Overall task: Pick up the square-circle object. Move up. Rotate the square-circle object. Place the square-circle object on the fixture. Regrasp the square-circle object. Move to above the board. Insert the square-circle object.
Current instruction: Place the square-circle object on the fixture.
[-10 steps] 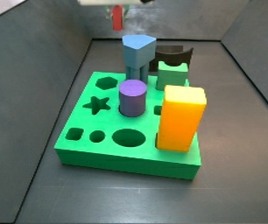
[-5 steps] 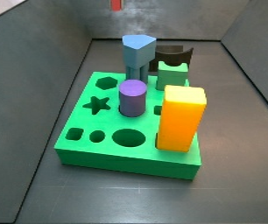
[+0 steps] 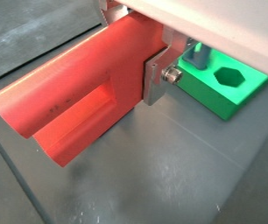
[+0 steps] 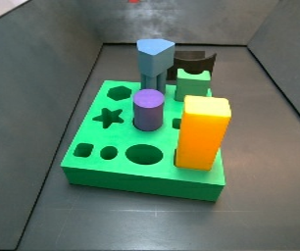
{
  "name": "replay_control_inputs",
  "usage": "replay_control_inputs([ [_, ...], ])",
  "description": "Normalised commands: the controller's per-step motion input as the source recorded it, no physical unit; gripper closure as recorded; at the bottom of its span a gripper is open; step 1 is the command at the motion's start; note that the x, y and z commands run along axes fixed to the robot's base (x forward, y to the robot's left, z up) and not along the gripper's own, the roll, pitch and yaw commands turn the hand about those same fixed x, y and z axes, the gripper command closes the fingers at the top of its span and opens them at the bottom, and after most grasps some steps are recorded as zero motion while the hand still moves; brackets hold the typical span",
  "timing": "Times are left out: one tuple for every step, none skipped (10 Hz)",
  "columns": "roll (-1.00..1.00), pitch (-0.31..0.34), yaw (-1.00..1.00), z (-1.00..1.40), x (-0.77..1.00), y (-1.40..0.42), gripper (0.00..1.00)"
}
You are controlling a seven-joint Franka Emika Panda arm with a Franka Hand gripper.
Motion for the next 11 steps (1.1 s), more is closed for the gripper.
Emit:
replay_control_inputs([
  [0.1,0.212,0.13,0.05,1.0,-0.21,1.0],
  [0.09,0.174,0.09,0.04,1.0,-0.18,1.0],
  [0.08,0.149,0.07,0.03,1.0,-0.17,1.0],
  [0.06,0.132,0.05,0.03,1.0,-0.14,1.0],
  [0.05,0.135,0.05,0.03,1.0,-0.12,1.0],
  [0.04,0.145,0.04,0.03,1.0,-0.1,1.0],
  [0.03,0.144,0.04,0.03,1.0,-0.09,1.0],
  [0.02,0.143,0.04,0.02,1.0,-0.07,1.0],
  [0.01,0.148,0.04,0.02,1.0,-0.06,1.0],
  [0.0,0.155,0.04,0.02,1.0,-0.05,1.0],
  [0.0,0.155,0.04,0.01,0.95,-0.04,1.0],
])
